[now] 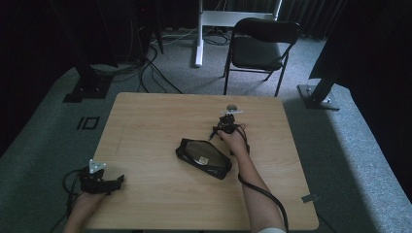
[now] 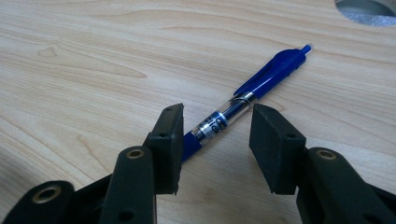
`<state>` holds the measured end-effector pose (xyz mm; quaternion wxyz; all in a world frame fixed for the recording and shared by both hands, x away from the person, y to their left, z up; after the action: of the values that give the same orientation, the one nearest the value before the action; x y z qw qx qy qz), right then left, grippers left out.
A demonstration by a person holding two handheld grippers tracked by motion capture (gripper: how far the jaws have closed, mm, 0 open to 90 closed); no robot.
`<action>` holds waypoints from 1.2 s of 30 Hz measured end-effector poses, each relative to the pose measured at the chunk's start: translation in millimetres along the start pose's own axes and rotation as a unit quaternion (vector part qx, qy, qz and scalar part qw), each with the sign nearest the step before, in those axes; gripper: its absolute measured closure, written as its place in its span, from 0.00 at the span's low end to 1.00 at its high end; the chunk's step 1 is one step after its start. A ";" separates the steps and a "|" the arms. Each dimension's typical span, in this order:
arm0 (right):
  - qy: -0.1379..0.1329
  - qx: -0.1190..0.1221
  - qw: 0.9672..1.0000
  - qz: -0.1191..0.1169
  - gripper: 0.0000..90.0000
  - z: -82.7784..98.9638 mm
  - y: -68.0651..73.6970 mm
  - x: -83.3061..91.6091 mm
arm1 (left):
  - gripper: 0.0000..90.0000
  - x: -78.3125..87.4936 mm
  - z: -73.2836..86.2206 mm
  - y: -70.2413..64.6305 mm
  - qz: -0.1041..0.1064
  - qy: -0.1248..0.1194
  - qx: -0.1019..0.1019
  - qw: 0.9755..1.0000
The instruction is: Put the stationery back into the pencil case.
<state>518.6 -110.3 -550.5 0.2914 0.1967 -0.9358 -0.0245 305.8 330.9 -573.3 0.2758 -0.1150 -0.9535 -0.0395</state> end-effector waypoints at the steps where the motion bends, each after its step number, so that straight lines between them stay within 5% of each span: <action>1: 0.000 0.000 1.000 0.000 0.60 0.0 0.0 0.0 | 0.00 0.0 0.0 0.0 0.000 0.000 0.000 1.000; 13: 0.014 0.007 1.000 0.009 0.61 -1.1 2.4 -8.0 | 0.00 0.0 0.0 0.0 0.000 0.000 0.000 1.000; 20: 0.018 0.010 1.000 -0.010 0.66 0.2 2.1 -9.6 | 0.00 0.0 0.0 0.0 0.000 0.000 0.000 1.000; 27: 0.030 0.039 0.998 -0.035 0.79 -1.1 5.9 -8.8 | 0.00 0.0 0.0 -0.1 0.000 0.000 0.000 1.000; 30: 0.033 0.026 0.998 -0.036 0.79 -0.3 5.3 -9.1 | 0.00 0.0 0.0 -0.1 0.000 0.000 0.001 1.000; 36: 0.037 0.046 0.998 -0.032 0.77 -0.4 9.4 -11.1 | 0.00 -0.1 0.0 -0.1 0.000 0.000 0.001 1.000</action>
<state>523.9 -97.4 -554.6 0.3154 0.2409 -0.9177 0.0165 305.8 330.8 -573.3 0.2755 -0.1146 -0.9537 -0.0390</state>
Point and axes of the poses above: each handheld gripper's, and its own axes: x roughly backward along the jaws, z roughly out of its underside, y roughly to its left, the point moved 3 cm from there along -x, roughly forward along the jaws, and after that the axes turned 14 degrees about -y, right-handed, at the moved point
